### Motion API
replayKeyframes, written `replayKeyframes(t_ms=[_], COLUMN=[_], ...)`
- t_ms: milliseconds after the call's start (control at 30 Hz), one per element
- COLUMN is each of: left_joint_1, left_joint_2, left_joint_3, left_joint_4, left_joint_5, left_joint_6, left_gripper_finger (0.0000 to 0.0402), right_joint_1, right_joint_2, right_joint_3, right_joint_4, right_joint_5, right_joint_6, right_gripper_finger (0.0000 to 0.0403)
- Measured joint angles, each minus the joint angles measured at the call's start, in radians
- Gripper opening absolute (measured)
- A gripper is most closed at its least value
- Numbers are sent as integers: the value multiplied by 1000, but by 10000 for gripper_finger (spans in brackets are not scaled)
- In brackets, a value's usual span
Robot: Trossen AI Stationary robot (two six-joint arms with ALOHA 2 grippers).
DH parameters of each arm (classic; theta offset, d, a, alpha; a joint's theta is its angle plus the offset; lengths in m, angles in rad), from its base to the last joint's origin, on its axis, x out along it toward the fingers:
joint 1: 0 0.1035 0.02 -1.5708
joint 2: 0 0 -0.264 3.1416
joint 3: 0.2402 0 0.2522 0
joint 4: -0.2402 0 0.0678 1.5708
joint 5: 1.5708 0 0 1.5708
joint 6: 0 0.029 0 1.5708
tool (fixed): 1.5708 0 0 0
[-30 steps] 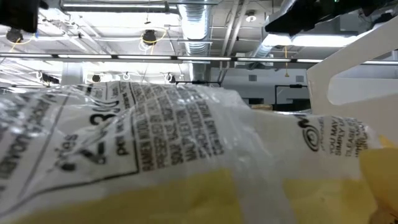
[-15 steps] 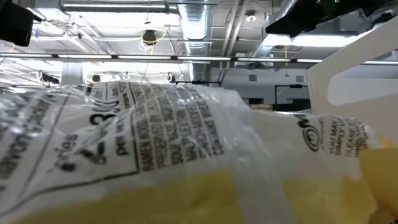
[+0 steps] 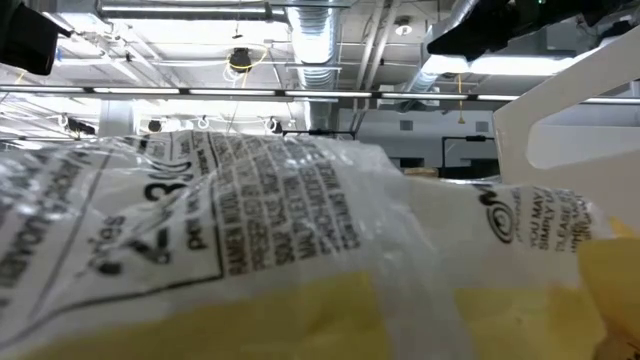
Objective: Pick & Place Food Item
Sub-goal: Put the blue noodle pack in the left transparent bin
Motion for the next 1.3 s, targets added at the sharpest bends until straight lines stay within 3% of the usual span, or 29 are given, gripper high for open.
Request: replayKeyframes(t_ms=[200, 467, 767, 1033, 1300], left_joint_1=[20, 19, 19, 11, -64], left_joint_2=[0, 0, 0, 0, 0], left_joint_3=[0, 0, 0, 0, 0], left_joint_4=[-18, -15, -10, -21, -74], left_joint_5=[23, 272, 325, 290, 261], left_joint_6=[23, -25, -86, -120, -225], left_gripper_finger=[122, 176, 187, 184, 179], right_joint_1=[0, 0, 0, 0, 0], right_joint_2=[0, 0, 0, 0, 0], right_joint_3=[0, 0, 0, 0, 0], right_joint_4=[0, -2, -2, -2, -3], right_joint_5=[0, 0, 0, -1, -2], right_joint_6=[6, 7, 14, 14, 15], right_gripper_finger=[5, 5, 5, 5, 5])
